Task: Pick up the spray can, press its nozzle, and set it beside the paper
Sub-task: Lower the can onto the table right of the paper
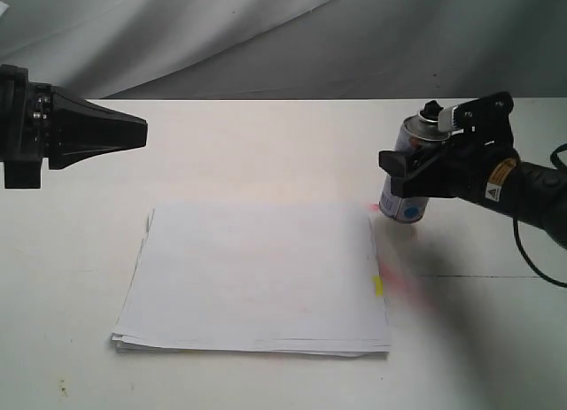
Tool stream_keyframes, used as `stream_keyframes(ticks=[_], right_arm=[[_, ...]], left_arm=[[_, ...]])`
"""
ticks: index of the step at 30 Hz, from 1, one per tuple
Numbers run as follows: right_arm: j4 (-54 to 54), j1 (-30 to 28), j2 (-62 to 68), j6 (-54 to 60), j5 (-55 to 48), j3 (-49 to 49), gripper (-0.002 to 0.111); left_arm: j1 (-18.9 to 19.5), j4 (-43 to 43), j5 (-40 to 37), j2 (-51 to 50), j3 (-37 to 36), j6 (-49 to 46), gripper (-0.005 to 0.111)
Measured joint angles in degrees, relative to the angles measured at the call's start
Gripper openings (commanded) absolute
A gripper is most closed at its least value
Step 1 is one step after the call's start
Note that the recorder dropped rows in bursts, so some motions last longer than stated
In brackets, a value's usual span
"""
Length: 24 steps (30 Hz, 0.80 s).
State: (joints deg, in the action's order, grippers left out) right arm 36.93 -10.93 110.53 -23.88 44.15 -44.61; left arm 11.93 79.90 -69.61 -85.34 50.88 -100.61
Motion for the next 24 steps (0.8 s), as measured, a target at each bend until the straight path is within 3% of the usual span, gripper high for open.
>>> stream_keyframes(ticks=[13,24], right_arm=[[-6.65,0.00,2.55,11.61,3.37,0.00,0.000],[-7.09,0.11,7.83,12.40,5.92,-2.53,0.000]], left_arm=[[0.00,0.00,0.00,0.00,0.00,-0.04,0.000],[0.00,0.00,0.00,0.00,0.00,-0.04,0.000]])
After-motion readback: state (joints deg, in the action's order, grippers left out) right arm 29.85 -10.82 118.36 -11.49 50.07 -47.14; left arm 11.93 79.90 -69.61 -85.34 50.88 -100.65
